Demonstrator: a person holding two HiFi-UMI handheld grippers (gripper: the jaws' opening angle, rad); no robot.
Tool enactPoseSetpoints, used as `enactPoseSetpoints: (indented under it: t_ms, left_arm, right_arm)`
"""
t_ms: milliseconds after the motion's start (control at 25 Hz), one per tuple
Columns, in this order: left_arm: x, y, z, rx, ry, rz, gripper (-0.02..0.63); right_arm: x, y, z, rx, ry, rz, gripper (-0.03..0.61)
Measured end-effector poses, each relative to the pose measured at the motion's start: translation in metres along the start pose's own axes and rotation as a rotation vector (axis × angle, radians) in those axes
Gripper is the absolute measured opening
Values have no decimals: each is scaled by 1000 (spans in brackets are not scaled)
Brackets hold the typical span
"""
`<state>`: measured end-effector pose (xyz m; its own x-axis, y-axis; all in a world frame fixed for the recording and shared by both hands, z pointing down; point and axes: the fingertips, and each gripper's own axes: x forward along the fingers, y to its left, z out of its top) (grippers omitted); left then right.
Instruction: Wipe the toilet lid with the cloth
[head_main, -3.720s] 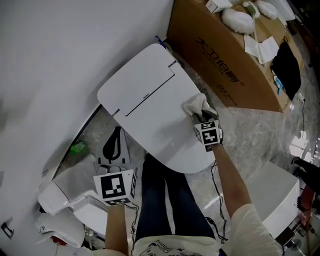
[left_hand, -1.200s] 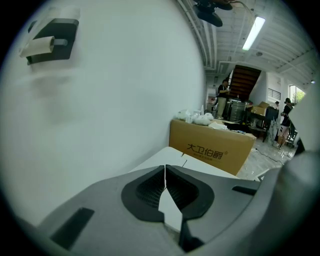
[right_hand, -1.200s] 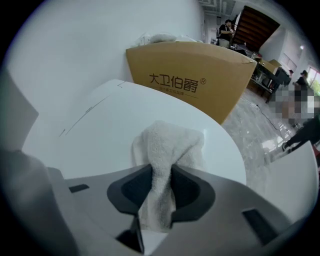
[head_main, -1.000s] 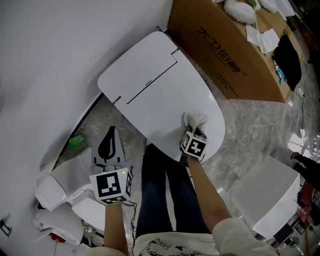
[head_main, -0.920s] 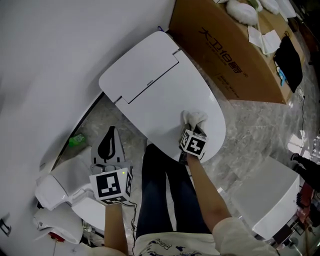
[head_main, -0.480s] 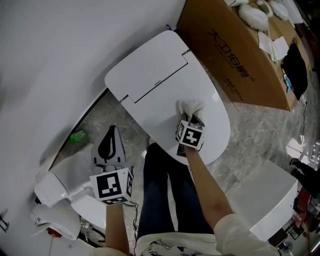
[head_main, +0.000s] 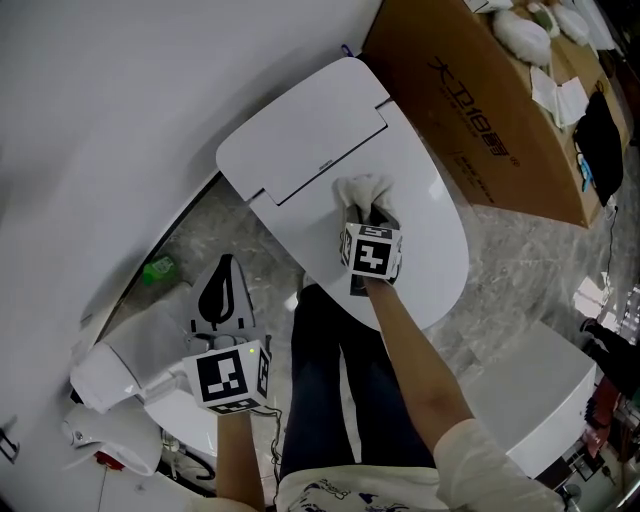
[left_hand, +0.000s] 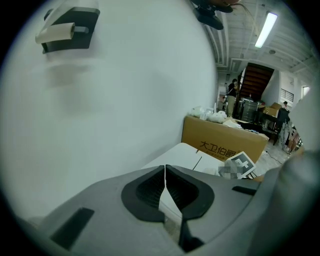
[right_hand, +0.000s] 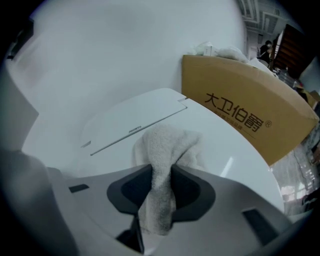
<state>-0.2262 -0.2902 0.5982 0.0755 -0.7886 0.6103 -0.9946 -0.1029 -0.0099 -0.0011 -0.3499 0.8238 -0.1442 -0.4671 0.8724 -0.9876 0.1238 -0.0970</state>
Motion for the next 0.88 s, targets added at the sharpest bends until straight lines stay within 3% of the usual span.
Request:
enactPoseSetpoints:
  t_ms: [360,880]
  left_arm:
    - [0,10,-3,-6,5,25,11]
    - [-2,18,-6,-15,1,54,11]
  right_arm:
    - [15,44,27,-187,-17,97,106]
    - [14,97,22,-375,-23,214,106]
